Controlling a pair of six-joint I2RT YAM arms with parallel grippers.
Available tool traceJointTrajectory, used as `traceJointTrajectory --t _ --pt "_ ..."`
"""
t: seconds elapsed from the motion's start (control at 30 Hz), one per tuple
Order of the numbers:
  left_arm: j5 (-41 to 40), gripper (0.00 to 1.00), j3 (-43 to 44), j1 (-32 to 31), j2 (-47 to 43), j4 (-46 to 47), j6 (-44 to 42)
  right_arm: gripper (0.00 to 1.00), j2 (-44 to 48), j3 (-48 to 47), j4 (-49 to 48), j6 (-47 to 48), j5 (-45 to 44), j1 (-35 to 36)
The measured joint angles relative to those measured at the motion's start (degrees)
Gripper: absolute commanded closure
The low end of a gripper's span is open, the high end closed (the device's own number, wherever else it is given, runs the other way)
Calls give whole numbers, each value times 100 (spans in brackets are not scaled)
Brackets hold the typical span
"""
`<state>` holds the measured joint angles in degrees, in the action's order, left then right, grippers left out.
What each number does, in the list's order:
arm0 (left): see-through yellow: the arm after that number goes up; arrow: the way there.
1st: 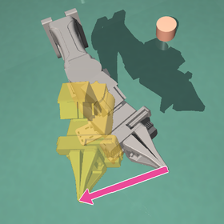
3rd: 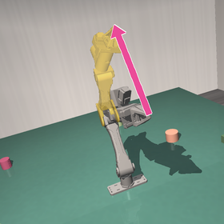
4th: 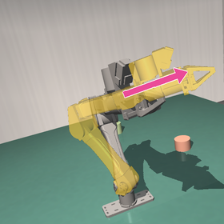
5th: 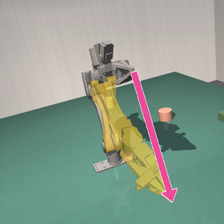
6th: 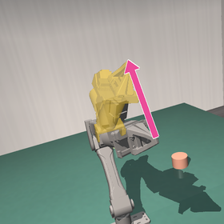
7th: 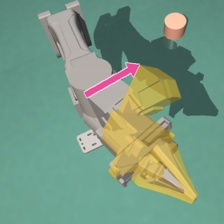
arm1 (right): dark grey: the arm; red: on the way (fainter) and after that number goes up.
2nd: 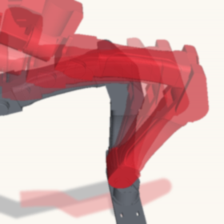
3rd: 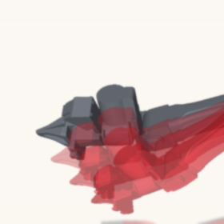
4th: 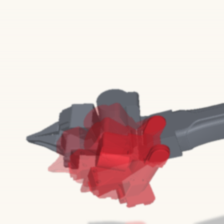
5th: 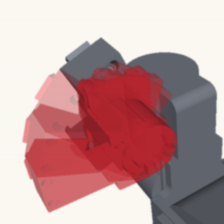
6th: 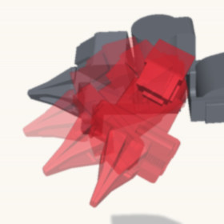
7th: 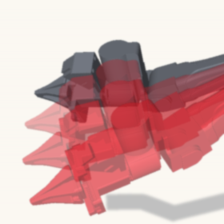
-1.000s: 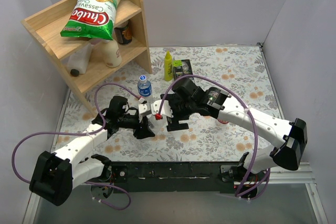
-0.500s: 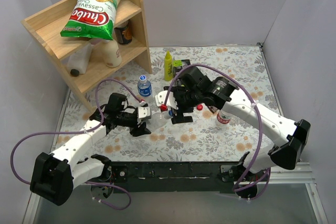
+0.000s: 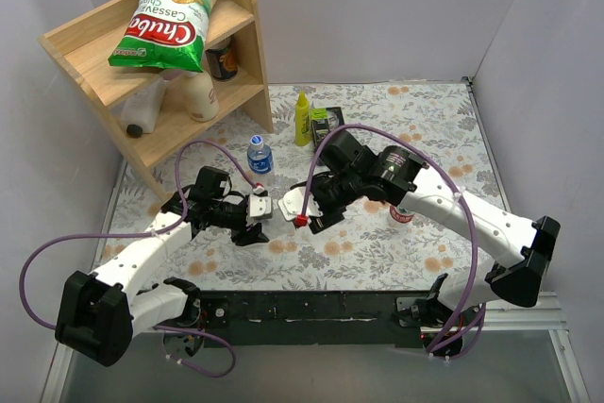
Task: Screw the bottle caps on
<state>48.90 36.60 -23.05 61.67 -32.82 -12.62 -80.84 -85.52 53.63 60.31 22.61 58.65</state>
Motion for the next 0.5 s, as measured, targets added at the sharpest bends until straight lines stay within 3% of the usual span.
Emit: traceJointTrajectory --t 0.23,0.27,0.37,0.5 --pt "-11 100 0 0 0 22 66 65 -15 66 -94 26 -111 35" --pt "-35 100 -2 0 0 26 94 74 -15 83 -131 22 -133 35" --pt "-68 100 -4 2 -4 66 205 87 -26 109 -260 -109 -229 33" --pt "-173 100 -151 7 -140 369 518 91 -188 -44 -269 -520 -216 -90"
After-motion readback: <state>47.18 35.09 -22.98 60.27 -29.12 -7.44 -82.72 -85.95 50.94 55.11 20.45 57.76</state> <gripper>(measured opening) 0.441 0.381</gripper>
